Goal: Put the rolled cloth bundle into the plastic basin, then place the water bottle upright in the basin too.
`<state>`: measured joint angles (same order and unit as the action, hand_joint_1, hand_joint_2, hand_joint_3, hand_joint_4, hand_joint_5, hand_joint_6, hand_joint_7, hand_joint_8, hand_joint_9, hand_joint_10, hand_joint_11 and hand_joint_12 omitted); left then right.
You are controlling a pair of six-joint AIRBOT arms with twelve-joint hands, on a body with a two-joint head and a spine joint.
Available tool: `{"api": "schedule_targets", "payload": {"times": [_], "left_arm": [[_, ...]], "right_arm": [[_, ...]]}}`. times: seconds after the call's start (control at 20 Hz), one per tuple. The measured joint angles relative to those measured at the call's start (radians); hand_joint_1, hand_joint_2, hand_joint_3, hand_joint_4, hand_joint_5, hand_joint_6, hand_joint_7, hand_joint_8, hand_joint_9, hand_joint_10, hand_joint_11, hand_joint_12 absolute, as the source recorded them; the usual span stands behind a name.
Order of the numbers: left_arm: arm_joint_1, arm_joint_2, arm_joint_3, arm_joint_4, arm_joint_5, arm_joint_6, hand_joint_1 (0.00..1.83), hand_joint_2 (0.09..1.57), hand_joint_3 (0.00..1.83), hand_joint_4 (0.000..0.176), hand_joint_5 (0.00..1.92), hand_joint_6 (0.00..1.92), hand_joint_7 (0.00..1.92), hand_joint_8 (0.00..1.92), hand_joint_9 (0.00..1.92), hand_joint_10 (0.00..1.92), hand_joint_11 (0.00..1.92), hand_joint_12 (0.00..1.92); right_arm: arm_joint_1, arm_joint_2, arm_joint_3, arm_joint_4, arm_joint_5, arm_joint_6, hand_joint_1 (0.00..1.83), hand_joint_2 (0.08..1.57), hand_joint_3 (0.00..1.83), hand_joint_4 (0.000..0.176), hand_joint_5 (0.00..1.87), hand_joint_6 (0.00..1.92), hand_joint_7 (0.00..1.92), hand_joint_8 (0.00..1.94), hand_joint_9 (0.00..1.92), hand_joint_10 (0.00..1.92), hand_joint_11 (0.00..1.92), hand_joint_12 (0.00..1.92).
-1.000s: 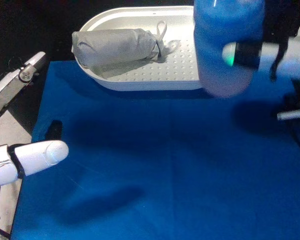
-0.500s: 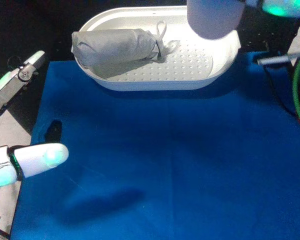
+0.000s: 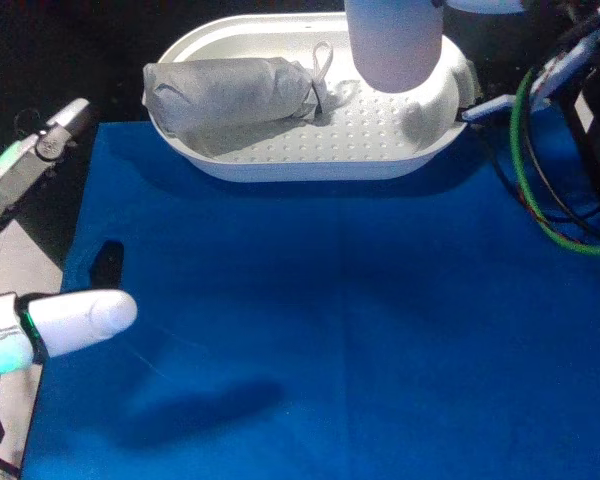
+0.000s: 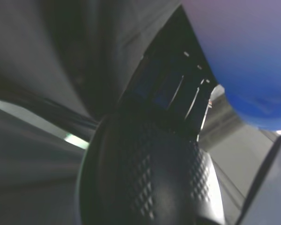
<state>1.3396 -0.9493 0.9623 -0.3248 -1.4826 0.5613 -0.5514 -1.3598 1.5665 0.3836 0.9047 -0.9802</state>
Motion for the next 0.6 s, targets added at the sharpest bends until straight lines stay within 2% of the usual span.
{"api": "schedule_targets", "payload": {"times": [0.2,0.35,0.5,0.6], "left_arm": [[0.000,-0.003,0.009,0.007,-0.004,-0.006,0.57,0.81,0.00,0.176,0.00,0.00,0.00,0.00,0.00,0.00,0.00,0.00],[0.000,-0.010,0.010,0.008,-0.008,-0.010,0.58,0.81,0.00,0.176,0.00,0.00,0.00,0.00,0.00,0.00,0.00,0.00],[0.000,-0.013,0.010,0.018,-0.009,-0.013,0.58,0.81,0.00,0.176,0.00,0.00,0.00,0.00,0.00,0.00,0.00,0.00],[0.000,-0.013,0.010,0.017,-0.010,-0.013,0.58,0.82,0.00,0.176,0.00,0.00,0.00,0.00,0.00,0.00,0.00,0.00]], "right_arm": [[0.000,-0.023,0.044,0.009,-0.005,0.000,1.11,1.21,0.00,0.000,0.79,1.25,0.89,1.28,0.97,1.55,0.94,1.80],[-0.011,-0.032,0.053,0.016,0.006,0.000,1.11,1.20,0.00,0.000,0.81,1.22,0.90,1.23,0.99,1.52,0.97,1.76],[-0.052,-0.050,0.053,0.021,0.017,0.002,1.12,1.19,0.00,0.000,0.82,1.21,0.93,1.26,1.04,1.58,1.00,1.83],[-0.072,-0.061,0.053,0.032,0.004,0.007,1.12,1.19,0.00,0.000,0.82,1.21,0.93,1.15,0.99,1.45,0.93,1.68]]}}
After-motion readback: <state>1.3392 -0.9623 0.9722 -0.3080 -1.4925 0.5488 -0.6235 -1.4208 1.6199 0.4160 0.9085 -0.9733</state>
